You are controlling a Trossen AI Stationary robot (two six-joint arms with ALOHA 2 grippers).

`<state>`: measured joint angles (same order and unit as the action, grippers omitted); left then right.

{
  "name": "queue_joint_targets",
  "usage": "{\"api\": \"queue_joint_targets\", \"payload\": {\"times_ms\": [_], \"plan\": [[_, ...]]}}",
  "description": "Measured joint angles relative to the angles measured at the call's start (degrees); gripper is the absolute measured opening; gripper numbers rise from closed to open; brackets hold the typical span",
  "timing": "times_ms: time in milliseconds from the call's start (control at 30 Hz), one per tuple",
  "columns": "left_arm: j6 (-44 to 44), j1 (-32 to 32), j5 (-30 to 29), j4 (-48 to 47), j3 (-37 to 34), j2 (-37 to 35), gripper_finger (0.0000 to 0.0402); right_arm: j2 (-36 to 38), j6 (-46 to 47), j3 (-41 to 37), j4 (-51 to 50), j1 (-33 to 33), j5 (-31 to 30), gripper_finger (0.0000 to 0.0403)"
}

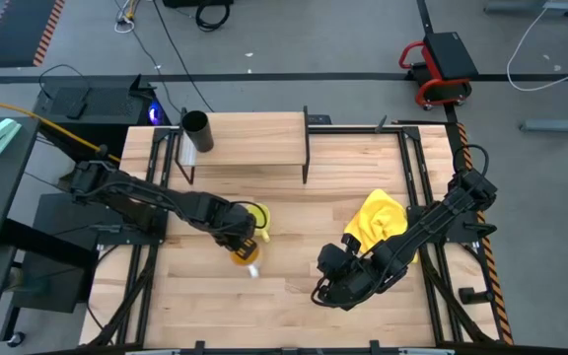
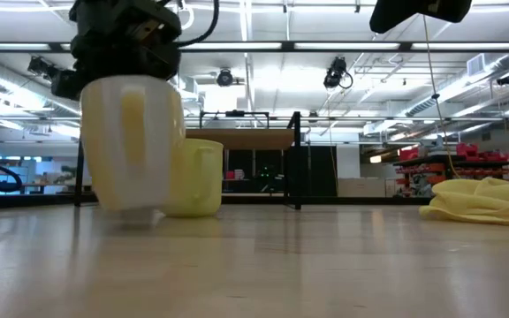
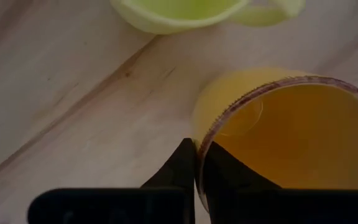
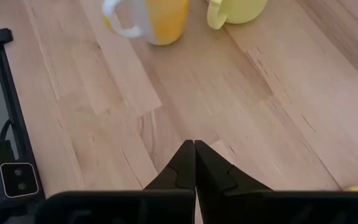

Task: Stack small to large cups/mugs on shelf
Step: Put the orange mug on the shelf

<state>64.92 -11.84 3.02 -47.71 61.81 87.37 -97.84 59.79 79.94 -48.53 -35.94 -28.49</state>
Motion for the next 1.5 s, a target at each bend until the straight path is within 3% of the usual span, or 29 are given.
{"api": "queue_joint_targets", "payload": {"times_ms": [167, 400, 700, 1133, 1500], "plan": [[-1.1, 0.1, -0.8, -4.3, 5.9, 0.0, 0.0018, 0.0, 0.0, 0.0, 0.0, 0.0, 0.0, 0.0004], [-5.0, 2.2, -6.1, -21.3, 19.8, 0.0, 0.0018, 0.0, -0.4, 0.0, 0.0, 0.0, 0.4, 0.0004], [-13.2, 12.4, -13.2, -36.0, 35.2, 0.5, 0.0018, 0.0, -2.1, 0.0, 0.0, 0.0, 0.6, 0.0004], [-35.1, 29.8, -14.0, -42.5, 53.9, 11.2, 0.0018, 0.0, -2.7, 0.0, 0.2, 1.3, 1.5, 0.0004], [-52.3, 39.7, -13.6, -42.2, 68.1, 19.4, 0.0018, 0.0, -1.3, 0.0, 0.6, 4.7, 1.5, 0.0004]]}}
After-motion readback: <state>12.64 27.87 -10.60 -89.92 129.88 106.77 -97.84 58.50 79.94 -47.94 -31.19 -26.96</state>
